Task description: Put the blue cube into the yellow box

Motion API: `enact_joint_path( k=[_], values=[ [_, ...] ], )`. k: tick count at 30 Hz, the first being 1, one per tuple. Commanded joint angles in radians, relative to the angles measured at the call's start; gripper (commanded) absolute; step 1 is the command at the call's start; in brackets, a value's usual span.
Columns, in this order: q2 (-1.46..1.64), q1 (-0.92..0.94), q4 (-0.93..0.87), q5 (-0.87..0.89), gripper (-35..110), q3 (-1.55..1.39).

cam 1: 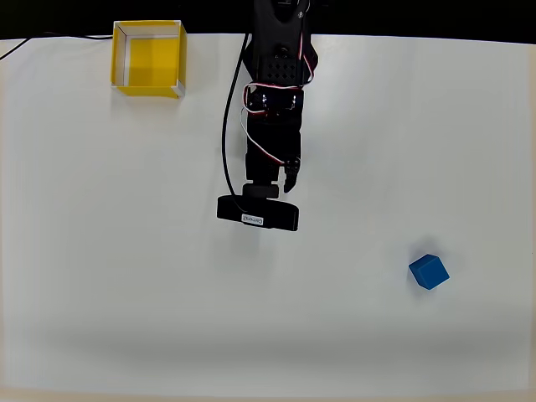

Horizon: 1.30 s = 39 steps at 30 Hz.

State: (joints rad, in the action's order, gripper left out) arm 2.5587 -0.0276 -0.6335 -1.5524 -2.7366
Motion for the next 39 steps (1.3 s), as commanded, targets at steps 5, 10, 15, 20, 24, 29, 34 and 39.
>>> enact_joint_path(
  k=[5, 10, 15, 20, 24, 29, 34, 39],
  values=[
    [-0.264, -0.109, 0.275, 0.083, 21, 0.431],
    [-0.371, -0.195, 0.540, 0.075, 36, 0.482],
    [-0.557, -0.275, 0.770, 0.021, 49, 0.538],
    [-0.759, -0.341, 0.908, 0.014, 58, 0.653],
    [-0.928, -0.393, 0.997, -0.006, 62, 0.749],
    [-1.106, -0.448, 1.000, -0.025, 65, 0.891],
    [-1.244, -0.497, 0.988, 0.000, 66, 1.019],
    [-1.359, -0.535, 1.003, 0.028, 66, 1.115]
  ],
)
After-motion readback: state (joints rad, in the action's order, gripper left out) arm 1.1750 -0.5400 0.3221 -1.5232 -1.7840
